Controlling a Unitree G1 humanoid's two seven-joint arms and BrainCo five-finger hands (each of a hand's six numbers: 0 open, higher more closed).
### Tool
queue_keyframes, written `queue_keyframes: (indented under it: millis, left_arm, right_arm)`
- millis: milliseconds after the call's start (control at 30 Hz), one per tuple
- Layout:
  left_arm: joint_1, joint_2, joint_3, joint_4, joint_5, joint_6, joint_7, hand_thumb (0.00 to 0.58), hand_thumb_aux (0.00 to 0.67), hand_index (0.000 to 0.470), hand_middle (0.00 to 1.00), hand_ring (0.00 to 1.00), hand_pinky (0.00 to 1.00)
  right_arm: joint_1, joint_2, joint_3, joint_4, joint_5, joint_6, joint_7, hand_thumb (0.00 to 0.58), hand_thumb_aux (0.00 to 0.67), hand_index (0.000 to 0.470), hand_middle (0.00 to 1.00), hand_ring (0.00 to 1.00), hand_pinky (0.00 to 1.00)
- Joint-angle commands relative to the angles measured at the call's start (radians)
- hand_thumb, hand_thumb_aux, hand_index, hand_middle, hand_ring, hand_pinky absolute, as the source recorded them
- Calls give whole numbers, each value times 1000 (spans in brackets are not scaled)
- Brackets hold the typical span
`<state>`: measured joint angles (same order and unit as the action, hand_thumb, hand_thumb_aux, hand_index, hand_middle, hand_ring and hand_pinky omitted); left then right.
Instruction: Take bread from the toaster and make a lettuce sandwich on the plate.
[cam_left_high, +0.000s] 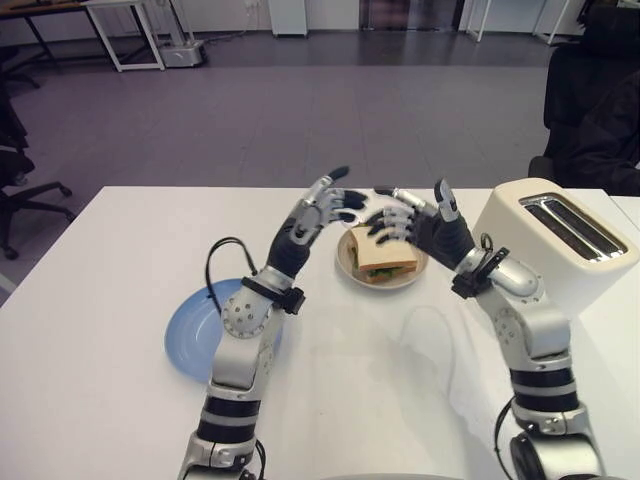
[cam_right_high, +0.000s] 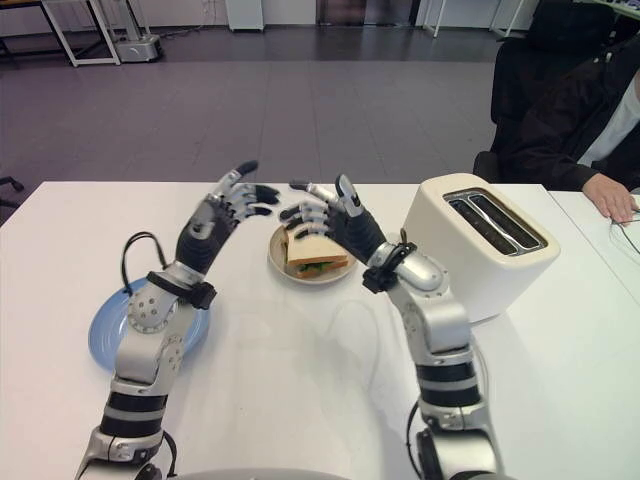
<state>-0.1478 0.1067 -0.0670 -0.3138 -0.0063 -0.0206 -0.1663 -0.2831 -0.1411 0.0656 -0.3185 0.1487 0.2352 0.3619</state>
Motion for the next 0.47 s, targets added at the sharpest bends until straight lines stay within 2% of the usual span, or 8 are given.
queue_keyframes:
  millis: [33, 233, 467]
  left_arm:
    - [98, -20, -9, -54, 125, -24, 103, 0, 0, 0, 0, 0, 0]
    - [192, -42, -18, -63, 181, -49, 166, 0, 0, 0, 0, 0, 0]
    - [220, -25, -59, -40, 197, -48, 135, 0, 0, 0, 0, 0, 0]
  right_arm:
    - [171, 36, 97, 2, -161, -189, -120, 0, 0, 0, 0, 0, 0]
    - [269, 57, 105, 104, -261, -379, -239, 0, 0, 0, 0, 0, 0]
    - [262, 58, 78, 159, -265, -431, -274, 0, 0, 0, 0, 0, 0]
